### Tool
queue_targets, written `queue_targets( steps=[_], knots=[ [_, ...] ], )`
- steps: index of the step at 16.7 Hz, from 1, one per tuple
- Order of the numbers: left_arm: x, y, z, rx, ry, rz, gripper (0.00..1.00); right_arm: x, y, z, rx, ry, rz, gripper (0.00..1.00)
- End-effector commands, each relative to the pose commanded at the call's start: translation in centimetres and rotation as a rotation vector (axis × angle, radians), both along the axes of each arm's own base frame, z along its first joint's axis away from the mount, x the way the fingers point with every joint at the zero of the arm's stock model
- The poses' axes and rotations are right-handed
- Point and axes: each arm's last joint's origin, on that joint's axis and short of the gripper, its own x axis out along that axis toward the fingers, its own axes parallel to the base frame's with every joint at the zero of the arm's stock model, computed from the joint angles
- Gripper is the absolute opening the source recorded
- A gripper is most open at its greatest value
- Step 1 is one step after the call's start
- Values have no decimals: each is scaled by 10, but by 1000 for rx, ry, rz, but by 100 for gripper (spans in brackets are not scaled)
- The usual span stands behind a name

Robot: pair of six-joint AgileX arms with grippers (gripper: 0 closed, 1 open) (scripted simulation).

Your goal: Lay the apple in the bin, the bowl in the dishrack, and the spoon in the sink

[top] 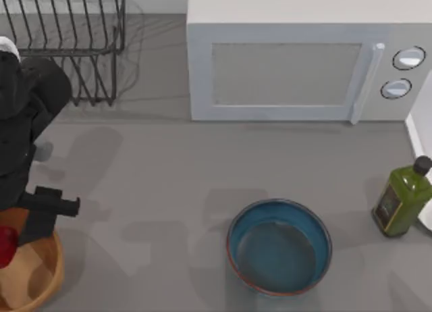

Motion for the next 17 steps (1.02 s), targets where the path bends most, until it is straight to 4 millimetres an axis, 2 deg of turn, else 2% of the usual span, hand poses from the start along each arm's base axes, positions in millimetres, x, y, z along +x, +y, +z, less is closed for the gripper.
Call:
queue_targets(
  steps=[2,3,13,17],
  knots=[
    [0,0,0,0,0,0,98,0,0,0,0,0,0,100],
    [0,0,0,0,0,0,100,0,0,0,0,0,0,100],
    [-2,1,-1,-3,-2,-5,100,0,0,0,0,0,0,100],
    [-24,13,-6,-54,-77,-16,100,0,0,0,0,0,0,100]
  ],
)
